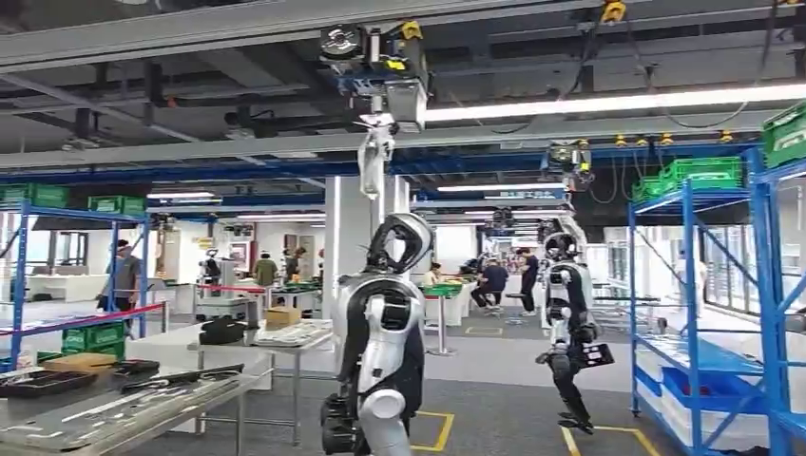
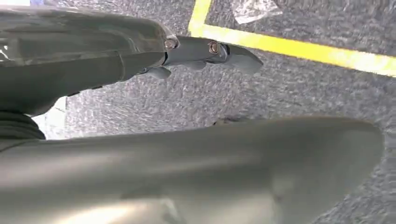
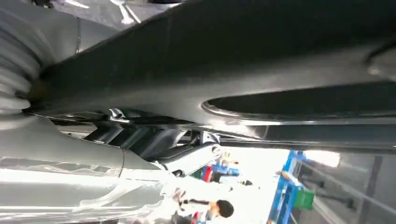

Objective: Take the parts from the cabinet and place them on the table.

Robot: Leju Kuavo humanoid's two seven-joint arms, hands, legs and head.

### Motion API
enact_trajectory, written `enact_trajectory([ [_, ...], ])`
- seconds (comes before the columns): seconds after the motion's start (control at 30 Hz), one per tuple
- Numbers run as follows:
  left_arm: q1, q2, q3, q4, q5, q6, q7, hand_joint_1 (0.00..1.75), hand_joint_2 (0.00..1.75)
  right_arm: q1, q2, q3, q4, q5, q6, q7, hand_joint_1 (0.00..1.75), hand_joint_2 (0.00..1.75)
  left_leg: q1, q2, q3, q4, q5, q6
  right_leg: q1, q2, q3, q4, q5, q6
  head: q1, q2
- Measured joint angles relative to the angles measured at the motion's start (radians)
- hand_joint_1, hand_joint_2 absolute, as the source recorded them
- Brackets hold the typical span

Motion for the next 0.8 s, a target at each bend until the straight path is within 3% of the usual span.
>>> enact_trajectory([
  [0.1, 0.008, 0.0, 0.0, 0.0, 0.0, 0.0, -0.001, 0.0, 1.75, 0.001, -0.002, -0.002, 0.0, 0.0, 0.002, 0.0, 1.75, 1.75, -0.008, -0.032, -0.01, 0.007, -0.002, 0.026, -0.003, -0.034, 0.009, -0.006, 0.0, 0.012, 0.0, 0.0],
  [0.13, 0.01, 0.001, 0.0, 0.0, 0.0, 0.001, -0.001, 0.0, 1.75, 0.001, -0.001, -0.004, -0.001, 0.0, 0.002, 0.0, 1.75, 1.75, -0.004, -0.042, -0.008, 0.004, 0.002, 0.035, -0.007, -0.029, 0.01, -0.005, -0.011, 0.021, 0.0, 0.0],
  [0.17, 0.011, 0.001, 0.0, 0.0, 0.0, 0.001, -0.002, 0.0, 1.75, 0.001, -0.002, -0.006, -0.001, -0.001, 0.002, 0.0, 1.75, 1.75, -0.005, -0.05, -0.01, 0.004, 0.003, 0.04, -0.011, 0.022, 0.004, 0.018, -0.033, 0.021, 0.0, 0.0],
  [0.2, 0.008, 0.001, 0.0, 0.0, 0.0, 0.002, -0.003, 0.0, 1.75, 0.002, -0.003, -0.009, -0.002, -0.003, 0.002, 0.0, 1.75, 1.75, -0.005, -0.059, -0.01, 0.004, 0.004, 0.046, -0.012, 0.055, -0.02, 0.074, -0.07, 0.018, 0.0, 0.0],
  [0.27, 0.003, 0.001, -0.001, 0.0, 0.0, 0.003, -0.005, 0.0, 1.75, 0.007, -0.007, -0.016, 0.001, -0.006, 0.003, 0.0, 1.75, 1.75, -0.011, -0.087, -0.011, 0.005, 0.005, 0.053, -0.008, 0.085, -0.103, 0.251, -0.146, 0.015, 0.0, 0.0],
  [0.3, 0.002, 0.001, -0.002, 0.0, 0.0, 0.003, -0.006, 0.0, 1.75, 0.009, -0.008, -0.018, 0.004, -0.007, 0.004, 0.0, 1.75, 1.75, -0.016, -0.102, -0.011, 0.005, 0.005, 0.056, -0.006, 0.088, -0.138, 0.314, -0.158, 0.01, 0.0, 0.0],
  [0.33, 0.002, 0.001, -0.003, 0.0, 0.0, 0.003, -0.007, 0.0, 1.75, 0.01, -0.009, -0.019, 0.006, -0.008, 0.006, 0.0, 1.75, 1.75, -0.02, -0.115, -0.011, 0.005, 0.006, 0.057, -0.004, 0.09, -0.15, 0.326, -0.146, 0.006, 0.0, 0.0],
  [0.37, 0.004, 0.0, -0.005, 0.0, 0.0, 0.003, -0.008, 0.0, 1.75, 0.011, -0.009, -0.019, 0.008, -0.008, 0.008, 0.0, 1.75, 1.75, -0.023, -0.129, -0.009, 0.005, 0.006, 0.057, 0.001, 0.092, -0.138, 0.287, -0.111, -0.001, 0.0, 0.0],
  [0.43, 0.004, 0.0, -0.01, 0.0, 0.0, 0.004, -0.007, 0.0, 1.75, 0.008, -0.009, -0.022, 0.008, -0.009, 0.01, 0.0, 1.75, 1.75, -0.029, -0.159, -0.005, 0.005, 0.006, 0.058, 0.011, 0.115, -0.07, 0.12, -0.008, -0.023, 0.0, 0.0],
  [0.47, 0.004, -0.003, -0.011, 0.0, 0.0, 0.006, -0.007, 0.0, 1.75, 0.005, -0.009, -0.024, 0.009, -0.009, 0.011, 0.0, 1.75, 1.75, -0.025, -0.17, -0.006, 0.005, 0.007, 0.058, 0.015, 0.166, -0.044, 0.046, 0.028, -0.037, 0.0, 0.0],
  [0.5, -0.001, -0.01, -0.014, 0.0, 0.0, 0.009, -0.002, 0.0, 1.75, 0.005, -0.01, -0.026, 0.01, -0.01, 0.013, 0.0, 1.75, 1.75, -0.03, -0.182, -0.013, 0.007, 0.009, 0.056, 0.008, 0.202, -0.041, 0.033, 0.027, -0.044, 0.0, 0.0],
  [0.53, -0.001, -0.009, -0.015, 0.001, 0.0, 0.011, 0.006, 0.0, 1.75, 0.004, -0.012, -0.03, 0.01, -0.01, 0.018, 0.0, 1.75, 1.75, -0.018, -0.193, -0.018, 0.007, 0.012, 0.053, 0.015, 0.19, -0.036, 0.023, 0.028, -0.037, 0.0, 0.002],
  [0.57, 0.002, -0.008, -0.016, 0.001, 0.0, 0.012, 0.014, 0.0, 1.75, 0.002, -0.012, -0.031, 0.011, -0.01, 0.022, 0.001, 1.75, 1.75, -0.014, -0.204, -0.022, 0.005, 0.015, 0.048, 0.017, 0.18, -0.036, 0.021, 0.026, -0.039, 0.0, 0.001],
  [0.6, 0.005, -0.009, -0.016, 0.001, 0.002, 0.016, 0.022, 0.0, 1.75, -0.004, -0.012, -0.031, 0.011, -0.01, 0.025, 0.002, 1.75, 1.75, -0.014, -0.214, -0.023, 0.004, 0.017, 0.044, 0.018, 0.169, -0.033, 0.016, 0.025, -0.039, 0.0, 0.001],
  [0.63, 0.007, -0.01, -0.017, 0.001, 0.005, 0.017, 0.027, 0.0, 1.75, -0.011, -0.011, -0.032, 0.011, -0.01, 0.028, 0.002, 1.75, 1.75, -0.022, -0.226, -0.026, 0.001, 0.02, 0.037, 0.009, 0.15, -0.026, -0.003, 0.026, -0.038, 0.0, 0.001],
  [0.7, 0.007, -0.015, -0.019, 0.001, 0.006, 0.014, 0.03, 0.0, 1.75, -0.016, -0.011, -0.032, 0.013, -0.012, 0.034, 0.002, 1.75, 1.75, -0.025, -0.135, -0.051, 0.059, -0.029, 0.029, 0.004, 0.122, -0.015, -0.018, 0.032, -0.04, 0.0, 0.0],
  [0.73, 0.001, -0.015, -0.022, 0.001, 0.005, 0.013, 0.031, 0.0, 1.75, -0.017, -0.012, -0.034, 0.014, -0.013, 0.036, 0.002, 1.75, 1.75, -0.021, -0.111, -0.085, 0.129, -0.066, 0.021, 0.004, 0.107, -0.014, -0.018, 0.032, -0.04, 0.0, 0.0],
  [0.8, -0.004, -0.017, -0.026, 0.001, 0.004, 0.01, 0.034, 0.0, 1.75, -0.016, -0.013, -0.034, 0.021, -0.015, 0.043, 0.007, 1.75, 1.75, -0.01, -0.092, -0.157, 0.276, -0.122, 0.009, 0.004, 0.076, -0.015, -0.017, 0.03, -0.039, 0.0, 0.0],
])
